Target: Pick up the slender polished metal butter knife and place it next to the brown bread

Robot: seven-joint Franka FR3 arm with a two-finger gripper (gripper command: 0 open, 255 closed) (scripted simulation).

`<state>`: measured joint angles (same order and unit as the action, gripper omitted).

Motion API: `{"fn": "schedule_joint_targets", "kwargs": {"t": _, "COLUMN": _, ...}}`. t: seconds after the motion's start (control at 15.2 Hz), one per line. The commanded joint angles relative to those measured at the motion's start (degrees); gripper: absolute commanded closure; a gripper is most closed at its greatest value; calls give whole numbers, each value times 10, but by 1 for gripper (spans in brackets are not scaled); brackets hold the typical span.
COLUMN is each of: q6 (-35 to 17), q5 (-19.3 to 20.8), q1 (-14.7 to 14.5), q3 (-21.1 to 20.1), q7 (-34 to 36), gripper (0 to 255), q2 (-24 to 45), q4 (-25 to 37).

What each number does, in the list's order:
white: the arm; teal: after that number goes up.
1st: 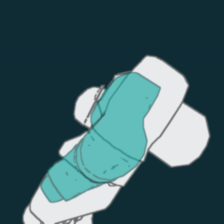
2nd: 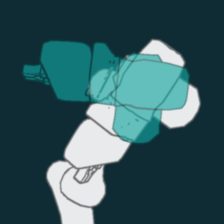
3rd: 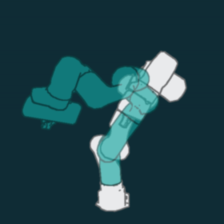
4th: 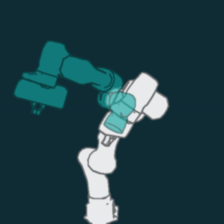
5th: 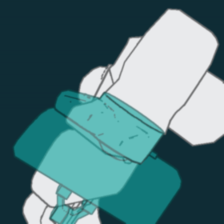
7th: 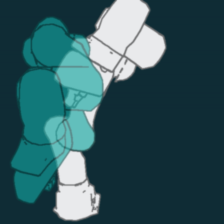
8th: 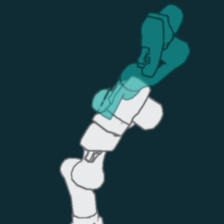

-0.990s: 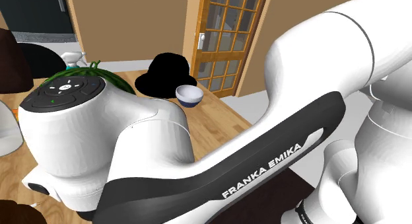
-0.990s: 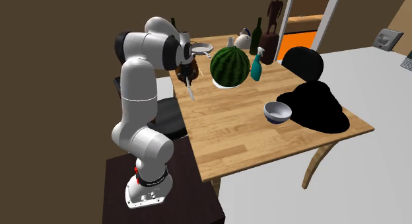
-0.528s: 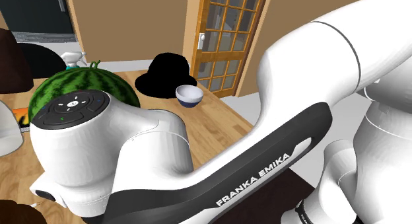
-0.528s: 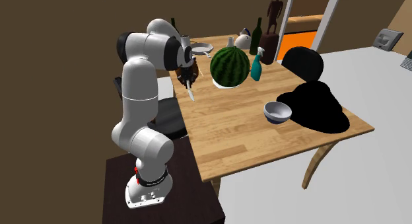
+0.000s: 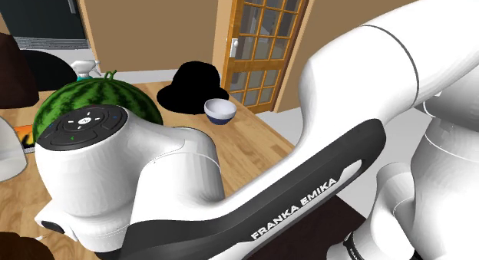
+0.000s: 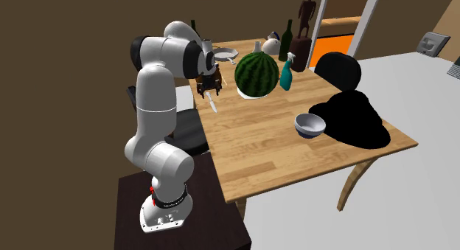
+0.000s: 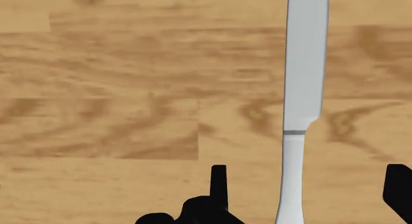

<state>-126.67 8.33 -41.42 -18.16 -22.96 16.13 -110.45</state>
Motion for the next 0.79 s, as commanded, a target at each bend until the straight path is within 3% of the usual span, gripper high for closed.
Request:
{"fn": "schedule_joint_targets", "kwargs": {"t": 0.0, "q6": 0, "q5": 0, "q1": 0, "q3": 0, "q7": 0, "gripper": 0, "q2": 0, "q4": 0}}
{"fn": "schedule_joint_targets", "kwargs": {"t": 0.26, "q6": 63, "q5": -16, "q1": 3, "q3": -6, "q7": -11, "gripper": 0, "q2": -34, "q4": 31}}
{"fn": "schedule_joint_targets", "kwargs": {"t": 0.73, "q6": 63, "q5": -16, "q1": 3, "q3": -5, "q7": -11, "gripper": 0, "q2": -34, "q4": 31}}
